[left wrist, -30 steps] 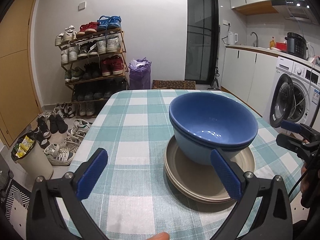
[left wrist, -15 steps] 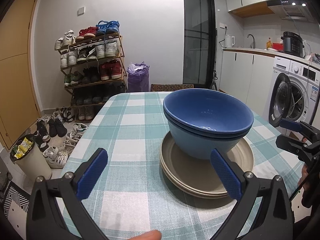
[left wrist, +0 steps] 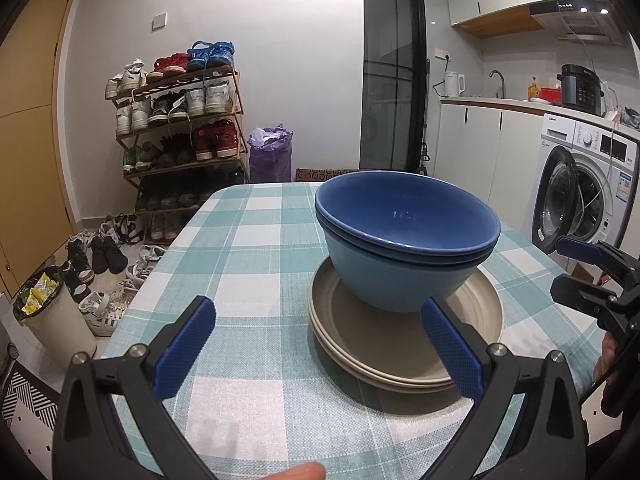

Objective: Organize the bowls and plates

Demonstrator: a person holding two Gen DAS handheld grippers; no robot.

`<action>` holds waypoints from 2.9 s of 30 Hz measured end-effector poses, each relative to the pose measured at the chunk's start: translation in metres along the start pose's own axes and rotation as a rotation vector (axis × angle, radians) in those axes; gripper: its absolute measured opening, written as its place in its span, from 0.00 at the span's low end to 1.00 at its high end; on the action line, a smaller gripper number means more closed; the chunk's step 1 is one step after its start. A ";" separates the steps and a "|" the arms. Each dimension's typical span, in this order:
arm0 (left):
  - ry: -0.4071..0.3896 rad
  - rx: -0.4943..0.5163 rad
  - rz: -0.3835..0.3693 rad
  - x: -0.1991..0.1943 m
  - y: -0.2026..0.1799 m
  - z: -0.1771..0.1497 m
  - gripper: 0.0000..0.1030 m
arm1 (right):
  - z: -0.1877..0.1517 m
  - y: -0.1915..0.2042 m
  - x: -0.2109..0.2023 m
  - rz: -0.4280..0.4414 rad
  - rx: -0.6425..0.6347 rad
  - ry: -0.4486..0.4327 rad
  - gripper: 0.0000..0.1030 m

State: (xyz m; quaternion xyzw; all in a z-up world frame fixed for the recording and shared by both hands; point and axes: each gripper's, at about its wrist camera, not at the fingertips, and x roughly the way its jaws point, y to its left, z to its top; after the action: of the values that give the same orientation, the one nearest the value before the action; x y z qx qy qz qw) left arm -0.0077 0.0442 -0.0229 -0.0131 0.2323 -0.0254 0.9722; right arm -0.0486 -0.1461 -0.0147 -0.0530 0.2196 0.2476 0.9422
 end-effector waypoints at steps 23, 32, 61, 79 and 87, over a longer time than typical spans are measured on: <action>0.002 0.002 -0.027 0.004 0.000 -0.008 1.00 | -0.008 0.002 0.002 0.012 -0.020 -0.002 0.99; 0.000 -0.002 -0.028 0.003 0.000 -0.008 1.00 | -0.007 0.003 0.003 0.015 -0.020 -0.005 0.99; 0.001 -0.003 -0.029 0.004 0.001 -0.008 1.00 | -0.009 0.004 0.004 0.018 -0.023 -0.007 0.99; 0.002 -0.002 -0.029 0.003 0.001 -0.008 1.00 | -0.009 0.004 0.005 0.019 -0.021 -0.007 0.99; 0.001 -0.001 -0.029 0.003 0.001 -0.008 1.00 | -0.009 0.005 0.004 0.019 -0.022 -0.006 0.99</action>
State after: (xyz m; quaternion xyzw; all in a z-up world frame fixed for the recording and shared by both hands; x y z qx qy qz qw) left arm -0.0083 0.0449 -0.0314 -0.0167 0.2325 -0.0395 0.9716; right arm -0.0510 -0.1420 -0.0246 -0.0606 0.2143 0.2591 0.9398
